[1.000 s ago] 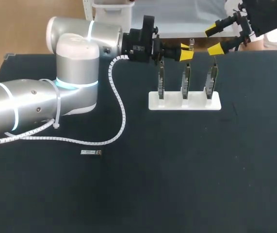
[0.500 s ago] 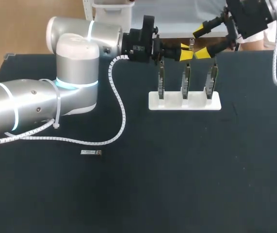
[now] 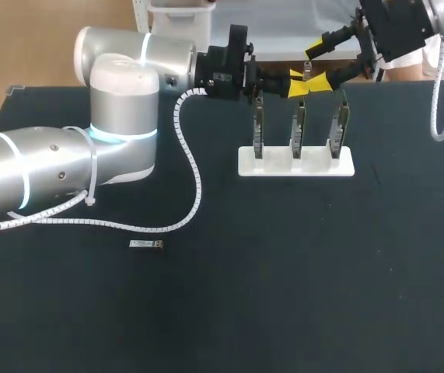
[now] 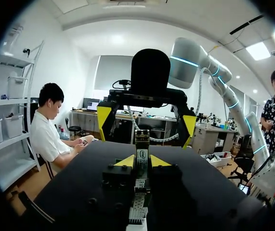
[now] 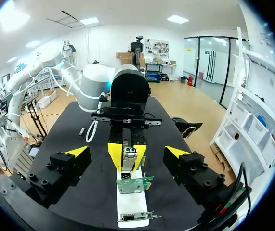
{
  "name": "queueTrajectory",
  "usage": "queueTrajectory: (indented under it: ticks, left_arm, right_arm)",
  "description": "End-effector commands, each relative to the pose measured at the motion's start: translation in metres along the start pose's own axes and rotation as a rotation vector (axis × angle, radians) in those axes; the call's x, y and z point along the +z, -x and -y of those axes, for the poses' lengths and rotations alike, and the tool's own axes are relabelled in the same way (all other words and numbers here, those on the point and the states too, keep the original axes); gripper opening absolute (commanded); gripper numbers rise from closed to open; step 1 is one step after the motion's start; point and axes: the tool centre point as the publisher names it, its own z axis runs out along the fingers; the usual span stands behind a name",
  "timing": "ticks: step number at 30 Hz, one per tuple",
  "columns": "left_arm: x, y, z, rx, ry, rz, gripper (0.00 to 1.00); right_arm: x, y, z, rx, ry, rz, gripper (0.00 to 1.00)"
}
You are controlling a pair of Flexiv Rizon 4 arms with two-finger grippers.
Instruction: Pick up the optical module with the left hand, and insert it into the network port with the right hand.
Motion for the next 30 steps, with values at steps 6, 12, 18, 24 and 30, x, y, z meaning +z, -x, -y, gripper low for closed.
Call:
queueTrajectory:
  ticks: [6, 12, 18, 24, 30]
  left_arm:
    - [0.0002, 0.0002, -0.0018, 0.0, -0.003, -0.002, 0.0]
    - [0.0002, 0.0002, -0.0018, 0.0, -0.003, -0.002, 0.0]
    - [0.0002, 0.0002, -0.0018, 0.0, -0.003, -0.002, 0.0]
    - [0.0002, 0.0002, -0.0018, 0.0, -0.003, -0.002, 0.0]
    - [0.0002, 0.0002, -0.0018, 0.0, -0.003, -0.002, 0.0]
  right_arm:
    - [0.0022, 0.0018, 0.0034, 0.003, 0.012, -0.011, 1.0]
    - [0.0033, 0.0034, 0.0048, 0.003, 0.009, -0.007, 1.0]
    - [0.0051, 0.0031, 0.0043, 0.002, 0.019, -0.013, 1.0]
    - [0.0064, 0.0027, 0.0043, -0.004, 0.015, -0.02, 1.0]
    - [0.0067, 0.0021, 0.0045, -0.006, 0.01, -0.022, 0.98]
